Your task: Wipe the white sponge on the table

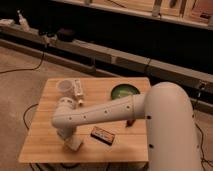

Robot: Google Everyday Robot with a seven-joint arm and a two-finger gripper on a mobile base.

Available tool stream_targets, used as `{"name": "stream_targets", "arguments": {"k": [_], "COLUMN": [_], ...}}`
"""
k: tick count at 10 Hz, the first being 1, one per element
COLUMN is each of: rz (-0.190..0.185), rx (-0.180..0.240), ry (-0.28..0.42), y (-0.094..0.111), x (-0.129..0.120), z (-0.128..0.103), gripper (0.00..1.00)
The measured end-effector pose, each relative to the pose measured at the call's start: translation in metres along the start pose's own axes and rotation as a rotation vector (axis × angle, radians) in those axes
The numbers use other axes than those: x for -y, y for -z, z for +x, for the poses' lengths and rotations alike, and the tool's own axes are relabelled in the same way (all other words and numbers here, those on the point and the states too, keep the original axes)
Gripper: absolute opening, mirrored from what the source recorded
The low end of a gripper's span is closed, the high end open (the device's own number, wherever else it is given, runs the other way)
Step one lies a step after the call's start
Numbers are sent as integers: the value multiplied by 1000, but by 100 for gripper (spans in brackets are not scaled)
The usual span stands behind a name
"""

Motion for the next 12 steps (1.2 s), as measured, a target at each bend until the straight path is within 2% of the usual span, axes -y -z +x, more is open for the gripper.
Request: {"name": "stream_targets", "arguments": {"k": [1, 2, 4, 6, 7, 8, 10, 12], "rz": [17, 36, 54, 36, 30, 17, 4, -16], "rx": [-12, -34, -63, -78, -82, -78, -63, -32], "ry": [44, 100, 175, 181, 166, 118, 11, -82], "y": [2, 1, -8, -21, -25, -29, -31, -27], "x": [22, 47, 71, 47, 31, -2, -54, -85], "z": [9, 30, 76, 116, 125, 129, 112, 77], "gripper": [31, 31, 31, 31, 31, 31, 31, 31]}}
